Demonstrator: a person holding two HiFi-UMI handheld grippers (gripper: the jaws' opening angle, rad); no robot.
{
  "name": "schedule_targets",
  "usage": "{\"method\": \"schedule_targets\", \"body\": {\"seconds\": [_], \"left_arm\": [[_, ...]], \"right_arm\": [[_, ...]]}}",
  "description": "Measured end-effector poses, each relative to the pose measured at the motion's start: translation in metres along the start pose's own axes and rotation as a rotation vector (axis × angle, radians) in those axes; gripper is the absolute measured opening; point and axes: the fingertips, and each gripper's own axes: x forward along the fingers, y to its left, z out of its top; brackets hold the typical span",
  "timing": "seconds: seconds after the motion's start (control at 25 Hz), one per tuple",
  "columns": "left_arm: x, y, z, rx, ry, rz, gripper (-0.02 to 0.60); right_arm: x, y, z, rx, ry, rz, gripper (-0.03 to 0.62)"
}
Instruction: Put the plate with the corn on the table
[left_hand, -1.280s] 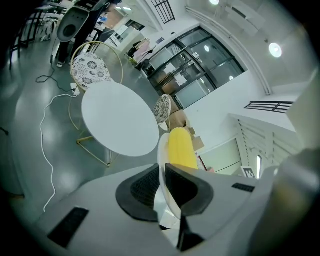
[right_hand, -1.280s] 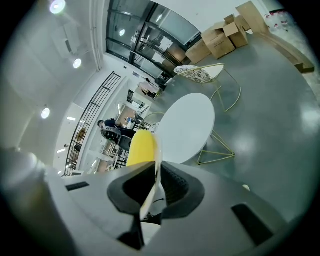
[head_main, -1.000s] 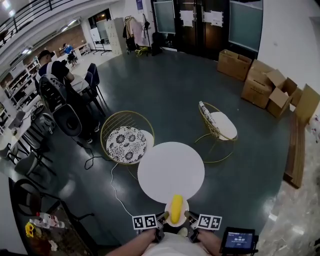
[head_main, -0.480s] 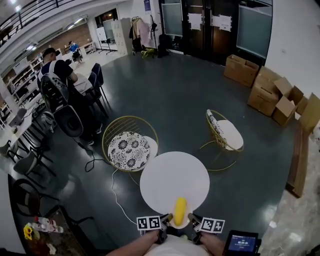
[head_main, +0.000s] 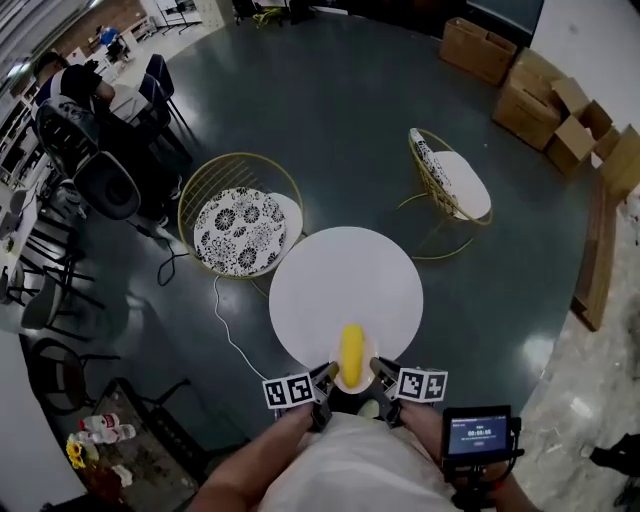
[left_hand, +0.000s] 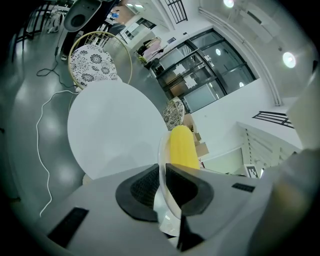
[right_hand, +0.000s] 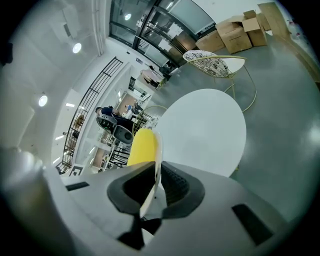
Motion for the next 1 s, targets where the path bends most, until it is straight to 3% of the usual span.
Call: {"method": "schedule_targets", "body": {"seconds": [0.36,1.0], "left_arm": [[0.026,0.022,0.025,-0.013,0.005,0.012,0.046],[0.076,0.057,0.075,0.037,0.039,0.05,0.046]], "right_arm": [[0.036,-0.025,0.018,-0.023,0.039,-0.037,0.043],[0.098,-0.055,0.055,-0.051,0.056,-0.057,0.043]]}}
